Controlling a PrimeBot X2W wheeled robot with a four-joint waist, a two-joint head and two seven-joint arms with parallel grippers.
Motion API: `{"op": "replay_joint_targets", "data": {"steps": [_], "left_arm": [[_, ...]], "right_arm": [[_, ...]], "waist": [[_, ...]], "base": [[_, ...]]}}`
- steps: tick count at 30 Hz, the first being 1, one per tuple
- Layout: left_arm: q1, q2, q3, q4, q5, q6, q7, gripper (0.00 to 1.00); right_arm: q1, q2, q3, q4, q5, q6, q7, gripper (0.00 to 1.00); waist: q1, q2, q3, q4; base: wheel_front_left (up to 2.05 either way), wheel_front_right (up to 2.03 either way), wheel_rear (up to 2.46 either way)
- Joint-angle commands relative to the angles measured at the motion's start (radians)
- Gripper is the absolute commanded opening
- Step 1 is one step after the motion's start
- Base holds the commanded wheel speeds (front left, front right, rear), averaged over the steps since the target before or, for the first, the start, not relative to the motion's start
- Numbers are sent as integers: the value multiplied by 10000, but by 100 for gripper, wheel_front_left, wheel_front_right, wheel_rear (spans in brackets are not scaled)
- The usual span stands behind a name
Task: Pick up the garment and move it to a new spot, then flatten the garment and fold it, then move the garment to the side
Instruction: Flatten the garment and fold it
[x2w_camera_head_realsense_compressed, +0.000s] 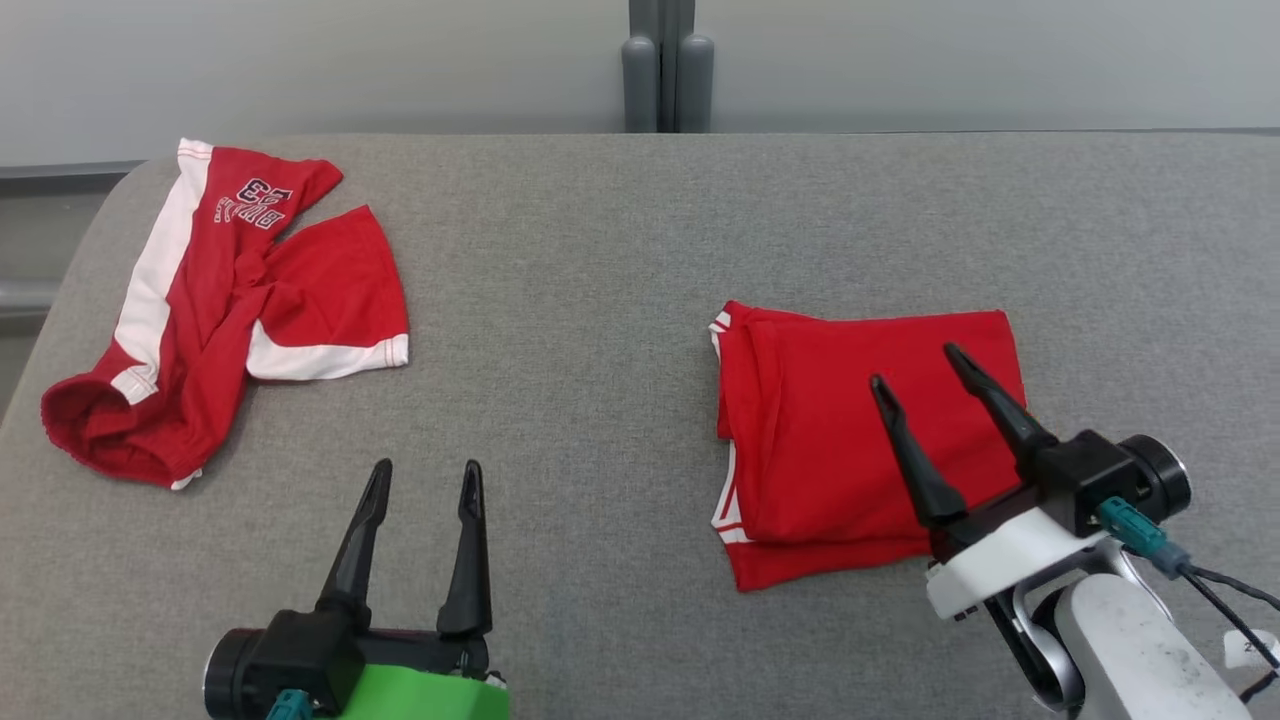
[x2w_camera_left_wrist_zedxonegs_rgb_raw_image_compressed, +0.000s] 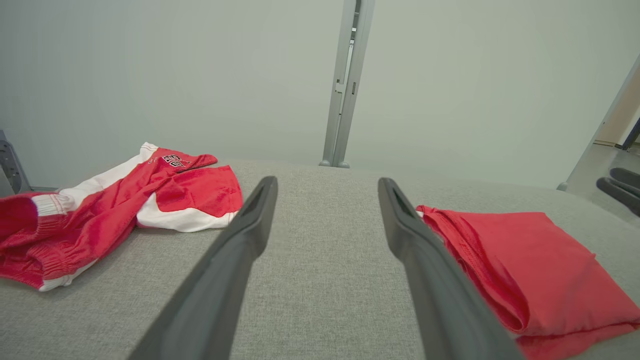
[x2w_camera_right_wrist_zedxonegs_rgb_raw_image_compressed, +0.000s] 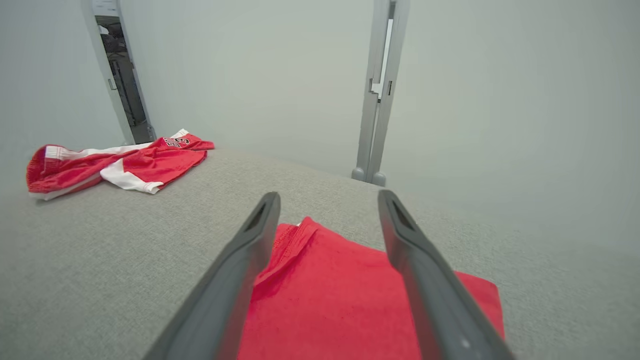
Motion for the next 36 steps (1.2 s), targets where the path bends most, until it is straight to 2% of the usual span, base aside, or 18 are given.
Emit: {"op": "replay_joint_targets", "data": {"steps": [1, 7, 17, 36], "left_arm": [[-101, 20, 101, -38, 71, 40, 0, 100], [170, 18, 401, -5, 149, 37, 0, 100], [567, 20, 555, -129, 402, -176, 0, 100], [714, 18, 558, 276, 620, 146, 0, 100]], "right_arm": [[267, 79, -262, -67, 19, -17, -28, 100], [1167, 384, -1530, -328, 66, -17, -28, 100], [2371, 913, -2468, -1110, -446, -16, -28, 100], [3022, 1221, -2125, -935, -678, -18, -28, 100]], "waist": [[0, 0, -246, -278], [0, 0, -805, -617], [0, 0, -1259, -736], [0, 0, -1628, -776]], "base": [[0, 0, 0], [0, 0, 0], [0, 0, 0], [0, 0, 0]]}}
